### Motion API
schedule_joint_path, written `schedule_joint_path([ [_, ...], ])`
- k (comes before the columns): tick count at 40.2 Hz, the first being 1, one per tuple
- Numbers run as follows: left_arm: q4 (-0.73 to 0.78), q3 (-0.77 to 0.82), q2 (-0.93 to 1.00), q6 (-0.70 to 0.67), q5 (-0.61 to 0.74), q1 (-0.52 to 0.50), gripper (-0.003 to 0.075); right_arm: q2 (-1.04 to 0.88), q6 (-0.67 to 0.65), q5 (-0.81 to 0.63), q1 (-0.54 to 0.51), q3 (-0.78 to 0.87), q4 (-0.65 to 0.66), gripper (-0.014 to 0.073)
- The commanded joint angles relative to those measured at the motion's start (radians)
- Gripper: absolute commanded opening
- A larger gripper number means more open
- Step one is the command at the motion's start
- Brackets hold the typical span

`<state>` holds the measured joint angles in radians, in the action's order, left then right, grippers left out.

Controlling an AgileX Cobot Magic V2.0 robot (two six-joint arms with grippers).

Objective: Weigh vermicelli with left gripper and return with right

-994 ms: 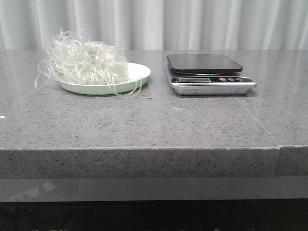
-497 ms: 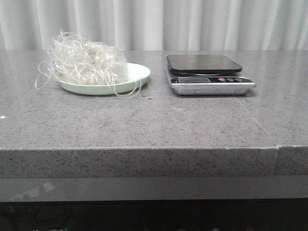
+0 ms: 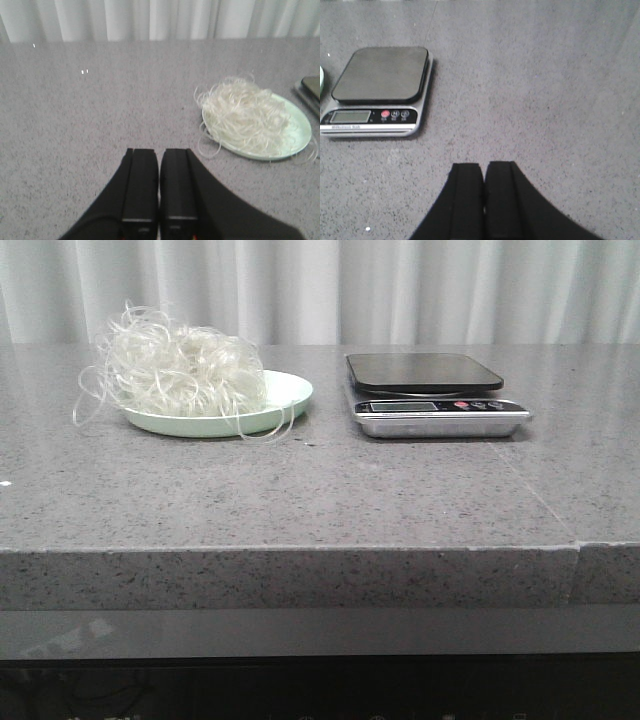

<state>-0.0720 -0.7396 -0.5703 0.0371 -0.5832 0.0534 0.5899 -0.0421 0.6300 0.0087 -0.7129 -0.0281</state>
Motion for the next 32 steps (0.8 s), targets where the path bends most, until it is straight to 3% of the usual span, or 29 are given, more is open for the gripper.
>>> schedule_joint_path([
  [1,-0.008,-0.017,-0.026,0.002,0.067,0.005,0.0155,0.027,0.006,-0.041,-0.004,-0.035,0.009,0.0157],
  [14,-0.018,-0.011,-0.076,0.002,0.063,0.005,0.0167,0.042,0.021,-0.025,-0.004,-0.034,0.010,0.0185],
  [18,-0.018,-0.011,-0.083,0.002,0.063,0.005,0.0262,0.042,0.031,-0.025,-0.004,-0.034,0.010,0.0326],
  [20,-0.018,-0.011,-0.085,0.002,0.063,0.005,0.0351,0.042,0.031,-0.025,-0.004,-0.034,0.010,0.0428],
  [24,-0.018,-0.011,-0.085,0.002,0.063,0.005,0.0494,0.042,0.031,-0.025,-0.004,-0.034,0.010,0.0546],
  [32,-0.028,-0.015,-0.102,0.002,0.078,0.027,0.0514,0.042,0.031,-0.025,-0.004,-0.034,0.010,0.0554],
])
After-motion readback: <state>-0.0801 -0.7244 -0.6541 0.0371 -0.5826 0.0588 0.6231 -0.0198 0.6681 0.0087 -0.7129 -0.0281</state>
